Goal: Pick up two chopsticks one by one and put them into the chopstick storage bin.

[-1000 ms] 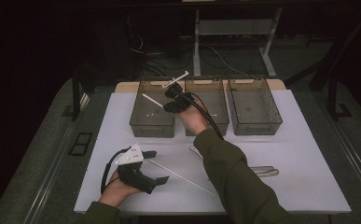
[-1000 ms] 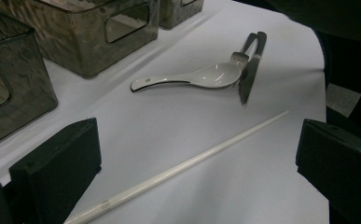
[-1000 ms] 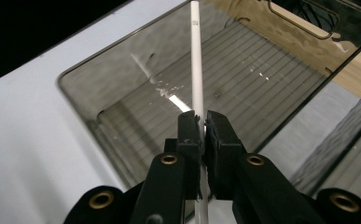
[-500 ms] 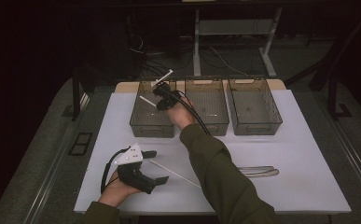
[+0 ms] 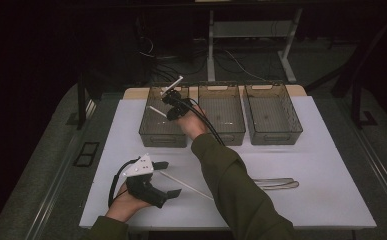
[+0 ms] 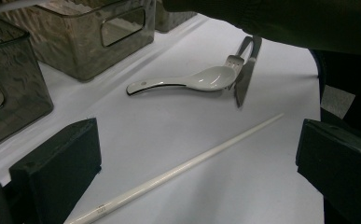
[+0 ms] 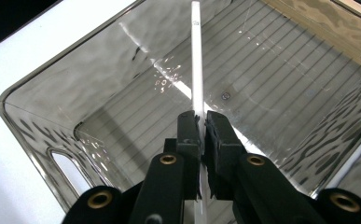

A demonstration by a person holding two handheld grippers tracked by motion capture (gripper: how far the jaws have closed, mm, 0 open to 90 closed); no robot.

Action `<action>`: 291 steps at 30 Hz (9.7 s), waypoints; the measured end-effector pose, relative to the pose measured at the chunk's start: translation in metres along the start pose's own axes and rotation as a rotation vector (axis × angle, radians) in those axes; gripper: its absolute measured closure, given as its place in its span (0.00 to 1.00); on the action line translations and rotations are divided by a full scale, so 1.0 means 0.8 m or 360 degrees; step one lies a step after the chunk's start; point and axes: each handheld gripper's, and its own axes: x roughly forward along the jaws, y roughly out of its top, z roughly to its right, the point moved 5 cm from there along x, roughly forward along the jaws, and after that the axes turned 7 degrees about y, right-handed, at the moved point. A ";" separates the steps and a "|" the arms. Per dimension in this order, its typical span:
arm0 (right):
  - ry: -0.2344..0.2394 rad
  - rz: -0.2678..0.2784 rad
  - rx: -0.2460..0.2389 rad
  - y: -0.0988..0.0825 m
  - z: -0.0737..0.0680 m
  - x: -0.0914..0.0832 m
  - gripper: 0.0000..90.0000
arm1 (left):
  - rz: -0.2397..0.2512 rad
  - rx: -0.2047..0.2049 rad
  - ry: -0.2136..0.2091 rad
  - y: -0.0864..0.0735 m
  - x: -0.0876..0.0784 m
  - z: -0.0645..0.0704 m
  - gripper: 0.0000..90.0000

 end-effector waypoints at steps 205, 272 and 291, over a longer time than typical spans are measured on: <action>0.0362 0.0223 -0.0304 -0.237 -0.058 -0.120 0.94 | -0.0062 0.0011 0.0060 -0.008 0.000 -0.006 0.00; -0.0112 0.0142 0.0098 0.025 0.019 0.004 0.94 | -0.0013 -0.0022 0.0001 -0.003 0.002 -0.002 0.00; -0.0130 0.0048 0.0147 0.019 0.022 0.033 0.93 | -0.0013 -0.0015 -0.0005 -0.002 0.004 0.000 0.00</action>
